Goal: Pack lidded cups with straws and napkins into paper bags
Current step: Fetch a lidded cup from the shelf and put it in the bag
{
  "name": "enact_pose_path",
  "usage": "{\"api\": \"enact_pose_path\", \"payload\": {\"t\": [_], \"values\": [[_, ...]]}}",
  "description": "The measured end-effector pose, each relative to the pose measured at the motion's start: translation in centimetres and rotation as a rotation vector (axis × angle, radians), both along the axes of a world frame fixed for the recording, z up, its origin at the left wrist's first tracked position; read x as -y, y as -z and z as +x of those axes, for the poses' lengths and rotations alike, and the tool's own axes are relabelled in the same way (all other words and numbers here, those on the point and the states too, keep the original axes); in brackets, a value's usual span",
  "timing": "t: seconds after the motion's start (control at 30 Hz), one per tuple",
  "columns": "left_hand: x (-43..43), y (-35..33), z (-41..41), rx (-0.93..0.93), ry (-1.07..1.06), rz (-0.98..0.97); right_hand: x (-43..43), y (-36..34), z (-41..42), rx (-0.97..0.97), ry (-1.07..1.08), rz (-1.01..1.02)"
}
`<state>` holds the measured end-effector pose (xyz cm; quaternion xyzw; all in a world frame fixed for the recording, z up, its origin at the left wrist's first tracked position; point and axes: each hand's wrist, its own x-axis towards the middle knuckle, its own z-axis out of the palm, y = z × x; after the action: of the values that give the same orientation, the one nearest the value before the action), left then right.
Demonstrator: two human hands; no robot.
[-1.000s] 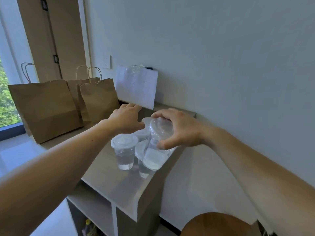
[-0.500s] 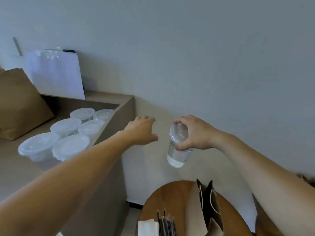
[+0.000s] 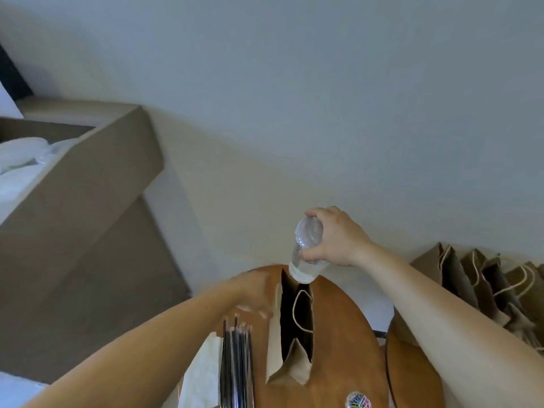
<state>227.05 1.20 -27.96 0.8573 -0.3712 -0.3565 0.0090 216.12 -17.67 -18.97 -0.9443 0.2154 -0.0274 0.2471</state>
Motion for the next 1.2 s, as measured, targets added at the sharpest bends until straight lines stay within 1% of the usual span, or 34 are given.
{"api": "enact_pose_path", "payload": {"t": [0.07,0.1,0.17,0.27,0.37,0.47,0.57,0.67,0.77,0.93,1.0,1.1,1.2], "values": [[-0.1,2.3,-1.3,-0.139,-0.044,0.004,0.7,1.4,0.6,-0.006,0.003,0.023],[-0.1,3.3,-2.0,-0.169,-0.074,-0.026,0.8,2.0,1.0,-0.008,0.003,0.029],[0.0,4.9,-3.2,-0.187,-0.193,-0.099,0.8,3.1,1.6,-0.008,0.002,0.031],[0.2,6.0,-4.6,-0.208,-0.414,-0.145,0.2,4.7,2.0,-0.02,-0.003,0.041],[0.0,6.7,-4.8,-0.226,-0.533,-0.166,-0.5,6.3,1.6,-0.071,-0.036,0.045],[-0.1,7.0,-4.5,-0.181,-0.55,-0.121,-1.1,7.5,0.3,-0.127,-0.109,0.007],[-0.1,7.3,-4.1,-0.154,-0.537,-0.144,-1.1,8.1,-1.1,-0.178,-0.221,-0.048],[-0.1,7.6,-3.9,-0.175,-0.539,-0.174,-1.6,9.2,-1.8,-0.327,-0.403,-0.195],[-0.3,7.9,-4.1,-0.216,-0.511,-0.19,-2.8,11.0,-1.7,-0.478,-0.468,-0.277],[-0.6,8.2,-4.3,-0.193,-0.503,-0.218,-4.3,14.8,-0.6,-0.662,-0.395,-0.235],[-0.9,8.2,-4.3,-0.185,-0.508,-0.227,-4.8,16.5,0.0,-0.719,-0.323,-0.195],[-1.4,8.2,-4.2,-0.177,-0.52,-0.233,-5.5,19.3,0.8,-0.804,-0.17,-0.055],[-2.0,8.7,-4.0,-0.153,-0.541,-0.229,-6.2,22.0,1.3,-0.853,-0.107,-0.038]]}}
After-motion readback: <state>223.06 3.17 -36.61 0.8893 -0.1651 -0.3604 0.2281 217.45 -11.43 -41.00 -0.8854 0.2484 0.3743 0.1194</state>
